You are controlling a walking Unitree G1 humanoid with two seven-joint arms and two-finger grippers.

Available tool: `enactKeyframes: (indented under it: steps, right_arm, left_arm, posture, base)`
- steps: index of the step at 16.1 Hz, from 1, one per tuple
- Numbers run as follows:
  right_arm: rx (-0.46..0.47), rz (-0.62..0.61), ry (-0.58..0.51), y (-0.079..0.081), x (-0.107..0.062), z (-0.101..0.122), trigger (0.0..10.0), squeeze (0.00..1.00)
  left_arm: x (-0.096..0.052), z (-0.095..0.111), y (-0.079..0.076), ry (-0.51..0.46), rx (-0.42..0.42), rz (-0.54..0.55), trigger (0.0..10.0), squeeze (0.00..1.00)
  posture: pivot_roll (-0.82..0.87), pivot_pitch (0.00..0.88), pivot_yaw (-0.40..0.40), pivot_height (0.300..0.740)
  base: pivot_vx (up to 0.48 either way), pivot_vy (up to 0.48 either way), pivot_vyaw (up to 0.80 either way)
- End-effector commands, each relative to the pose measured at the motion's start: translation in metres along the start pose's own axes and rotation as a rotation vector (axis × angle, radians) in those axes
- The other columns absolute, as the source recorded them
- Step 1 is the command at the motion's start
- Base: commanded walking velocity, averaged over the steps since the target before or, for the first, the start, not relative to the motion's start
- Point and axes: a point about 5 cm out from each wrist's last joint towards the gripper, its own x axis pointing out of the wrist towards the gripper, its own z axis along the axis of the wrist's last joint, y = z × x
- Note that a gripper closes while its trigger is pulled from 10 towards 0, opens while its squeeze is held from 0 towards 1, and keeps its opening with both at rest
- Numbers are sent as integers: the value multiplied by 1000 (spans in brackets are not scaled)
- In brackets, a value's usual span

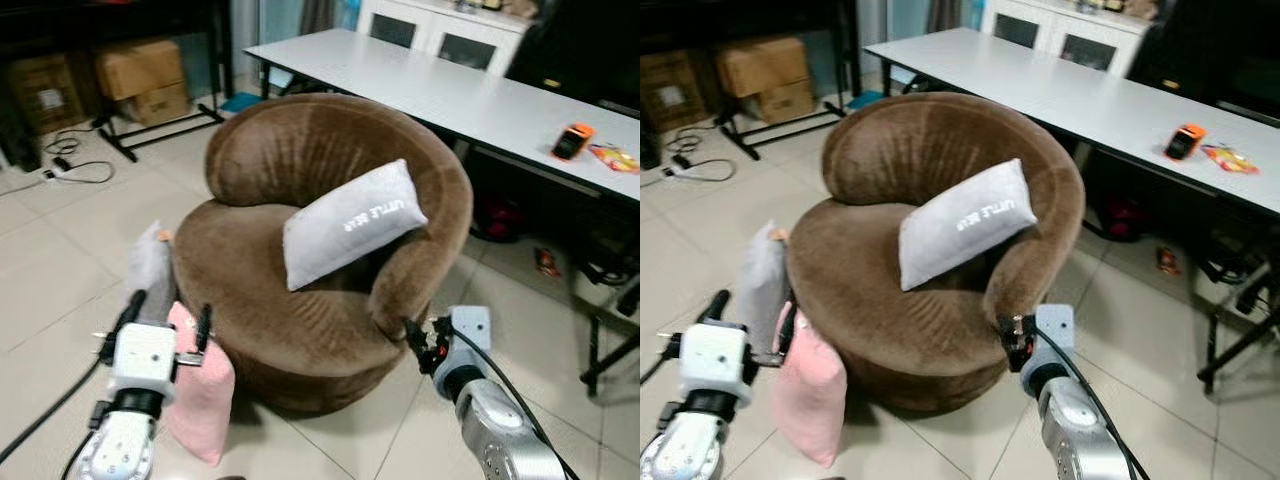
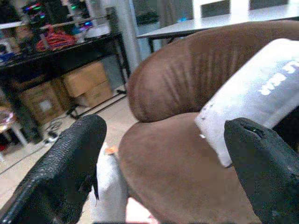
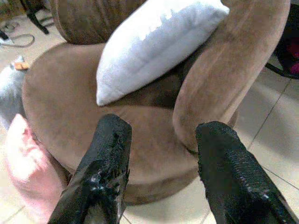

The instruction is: Move the pillow to the sofa from floor

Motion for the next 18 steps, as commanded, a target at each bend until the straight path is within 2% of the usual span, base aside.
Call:
enactKeyframes:
  steps: [1, 4, 5, 8, 11, 18]
  right_arm:
    - [-35, -24, -41, -8, 1, 8, 10000, 0]
    - [-8, -25, -85, -2, -3, 15, 10000, 0]
    - [16, -18, -119, 4, -7, 18, 10000, 0]
    - [7, -2, -139, 12, -13, 16, 10000, 0]
    - [-11, -22, -139, 11, -14, 13, 10000, 0]
    - [-39, -10, -141, 5, -9, 19, 10000, 0]
  left_arm:
    - [0, 2, -4, -9, 4, -24, 10000, 0]
    - [1, 4, 5, -15, 8, -15, 10000, 0]
    - [5, 5, 15, -19, 9, 4, 10000, 0]
    - [8, 8, 26, -34, 29, 3, 10000, 0]
    - [6, 7, 27, -22, 21, -5, 10000, 0]
    - [4, 8, 22, -26, -6, 9, 10000, 0]
  posture:
    - [44, 0, -59, 740]
    - [51, 0, 2, 740]
    - [61, 0, 37, 740]
    - [69, 3, 67, 740]
    - [73, 7, 63, 740]
    - [70, 0, 7, 740]
  base:
    - [0, 0, 0]
    - [0, 0, 0]
    - [0, 0, 0]
    - [0, 0, 0]
    - [0, 0, 0]
    - [0, 297, 0]
